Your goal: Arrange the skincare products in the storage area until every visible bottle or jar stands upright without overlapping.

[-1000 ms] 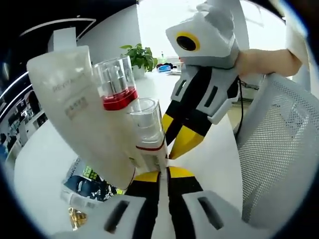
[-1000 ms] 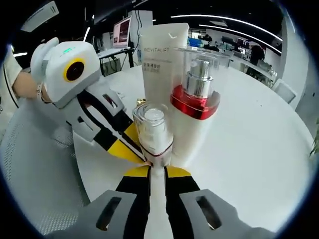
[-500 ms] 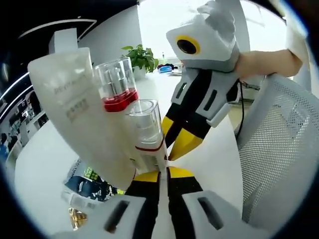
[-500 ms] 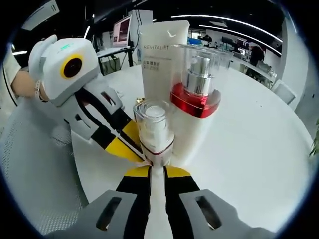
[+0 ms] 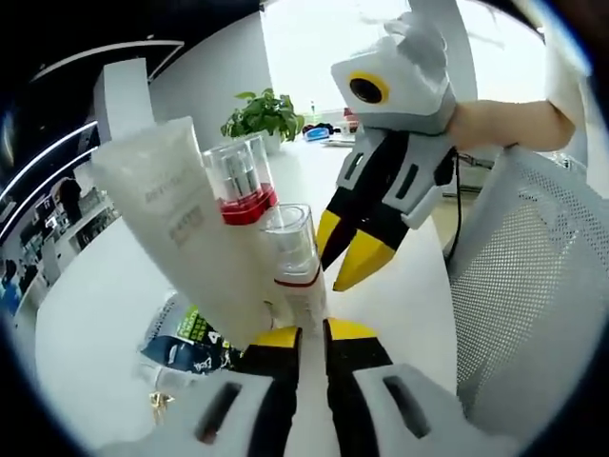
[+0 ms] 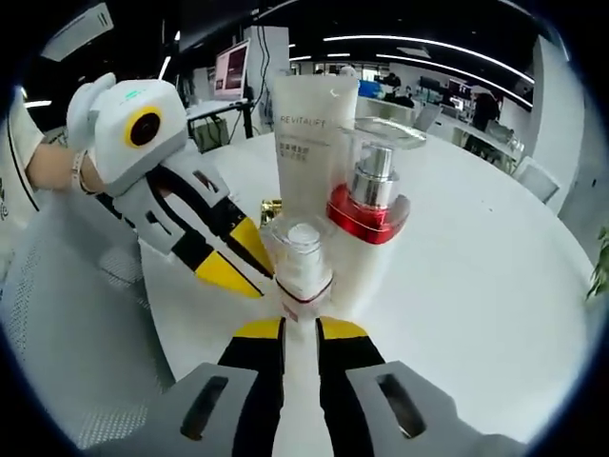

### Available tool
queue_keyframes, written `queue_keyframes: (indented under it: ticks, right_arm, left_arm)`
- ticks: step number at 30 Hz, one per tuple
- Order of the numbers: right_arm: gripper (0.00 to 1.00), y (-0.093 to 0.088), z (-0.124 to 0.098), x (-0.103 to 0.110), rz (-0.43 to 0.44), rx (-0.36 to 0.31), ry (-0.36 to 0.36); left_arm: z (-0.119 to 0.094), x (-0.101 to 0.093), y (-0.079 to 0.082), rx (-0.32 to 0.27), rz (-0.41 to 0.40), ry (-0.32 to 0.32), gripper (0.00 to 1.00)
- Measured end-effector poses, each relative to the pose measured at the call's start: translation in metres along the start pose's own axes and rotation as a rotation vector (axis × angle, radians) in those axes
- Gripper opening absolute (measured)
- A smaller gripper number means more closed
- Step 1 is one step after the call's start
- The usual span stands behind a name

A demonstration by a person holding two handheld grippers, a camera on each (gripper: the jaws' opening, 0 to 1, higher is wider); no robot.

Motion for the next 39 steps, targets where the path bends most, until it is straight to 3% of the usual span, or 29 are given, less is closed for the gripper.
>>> queue_keyframes:
  ticks: [12,19,24,39]
  right_arm:
    - [0.13,0.003,-0.005,0.004,-0.017,-0.01,-0.019]
    - [0.19,0.006,-0.017,0.009,-0.01,-0.03,-0.042]
    - [0.22,0.018,-0.028,0.016,0.01,-0.082,-0.064]
    - [0.5,0.042,-0.053,0.031,0.005,-0.139,-0.111]
  left_arm:
    - [-0.034,0.002,0.003,-0.003,0.003,0.036,0.1]
    - [-0.055,0.005,-0.008,0.054,0.033,0.091,0.18]
    - [-0.072,0.011,-0.007,0.033,-0.058,0.113,0.25]
    - [-0.125,0.018,-0.006,0.016,-0.168,0.221,0.47]
Point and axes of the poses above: the point that each gripper's makers call its tool centre point, and the gripper's own axes: z roughly forward along the fingers, x roughly to its left, y roughly out of its top, the point moved 7 cm from there along -z, roughly backward along the fingers, and after that the axes turned 1 degree about -z, right-handed, at the moved point
